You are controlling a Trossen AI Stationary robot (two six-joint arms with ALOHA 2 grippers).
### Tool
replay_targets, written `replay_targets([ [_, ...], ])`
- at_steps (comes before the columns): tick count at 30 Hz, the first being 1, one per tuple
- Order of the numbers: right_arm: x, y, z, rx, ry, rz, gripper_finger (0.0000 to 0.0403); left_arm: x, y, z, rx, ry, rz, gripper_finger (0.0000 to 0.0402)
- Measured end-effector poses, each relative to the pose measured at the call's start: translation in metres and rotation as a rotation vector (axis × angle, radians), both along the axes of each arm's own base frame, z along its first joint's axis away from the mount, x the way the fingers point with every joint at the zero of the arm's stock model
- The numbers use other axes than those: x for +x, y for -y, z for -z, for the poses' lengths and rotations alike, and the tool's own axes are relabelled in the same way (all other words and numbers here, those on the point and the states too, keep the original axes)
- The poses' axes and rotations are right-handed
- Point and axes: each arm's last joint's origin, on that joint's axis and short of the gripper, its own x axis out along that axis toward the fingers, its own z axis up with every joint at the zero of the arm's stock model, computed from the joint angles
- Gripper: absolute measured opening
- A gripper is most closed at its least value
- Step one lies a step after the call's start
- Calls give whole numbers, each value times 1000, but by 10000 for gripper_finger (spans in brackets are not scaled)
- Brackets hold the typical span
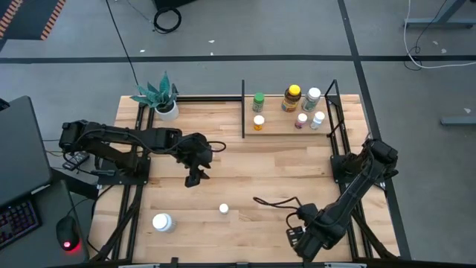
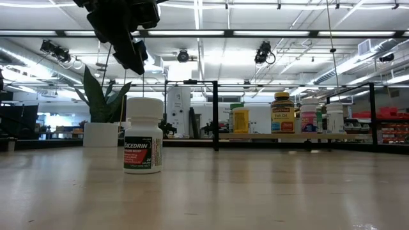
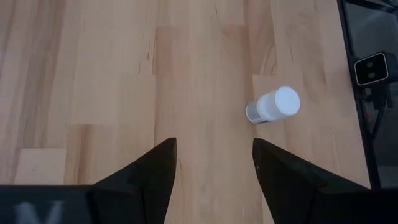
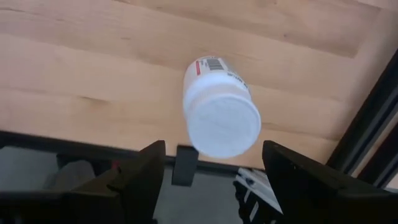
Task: Pick and place medicine bottles onto shelf by color
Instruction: Put the white pill bottle on the shelf
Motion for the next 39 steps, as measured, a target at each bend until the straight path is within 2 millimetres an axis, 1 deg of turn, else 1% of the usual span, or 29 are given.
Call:
replay_targets([
  [3, 1, -2, 5, -13, -10, -2, 274, 0, -2, 0, -2, -1, -12, 218],
  [11, -6, -1, 5, -52, -39, -18, 274, 0, -10, 0, -9, -8, -50, 220],
  [23, -7, -3, 8, -83, 6, -27, 274, 0, -9, 0, -46, -24, -97, 224],
  [30, -9, -4, 21, -66, 16, -33, 274, -2, -9, 2, -46, -44, -97, 219],
  [36, -8, -5, 23, -54, 25, -32, 274, -2, -9, 2, -45, -44, -96, 220],
  [39, -8, -6, 23, -40, 26, -36, 266, -2, -9, 2, -45, -43, -96, 222],
])
